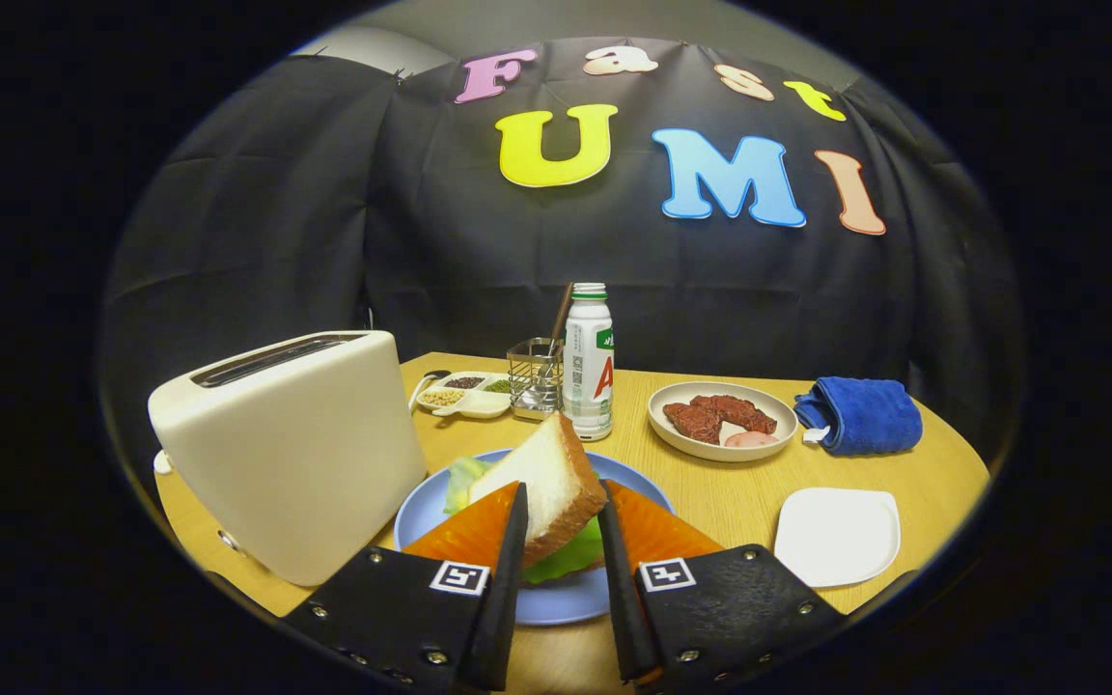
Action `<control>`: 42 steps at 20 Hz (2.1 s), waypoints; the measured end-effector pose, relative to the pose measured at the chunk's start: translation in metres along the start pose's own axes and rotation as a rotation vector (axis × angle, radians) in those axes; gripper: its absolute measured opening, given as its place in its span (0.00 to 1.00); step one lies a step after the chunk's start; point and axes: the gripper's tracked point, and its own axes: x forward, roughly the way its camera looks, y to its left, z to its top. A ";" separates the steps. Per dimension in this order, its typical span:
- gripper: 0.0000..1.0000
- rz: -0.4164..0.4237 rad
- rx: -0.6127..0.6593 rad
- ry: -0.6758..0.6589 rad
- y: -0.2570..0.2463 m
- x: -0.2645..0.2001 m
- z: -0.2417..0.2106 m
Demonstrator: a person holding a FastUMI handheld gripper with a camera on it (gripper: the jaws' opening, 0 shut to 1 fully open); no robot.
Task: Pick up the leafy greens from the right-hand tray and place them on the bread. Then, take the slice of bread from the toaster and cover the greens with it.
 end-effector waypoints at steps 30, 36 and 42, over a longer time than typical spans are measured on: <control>0.82 -0.073 -0.062 -0.165 -0.105 -0.051 0.034; 0.96 -0.094 -0.040 -0.255 -0.165 -0.086 0.049; 0.97 0.033 -0.047 -0.349 -0.224 -0.124 0.056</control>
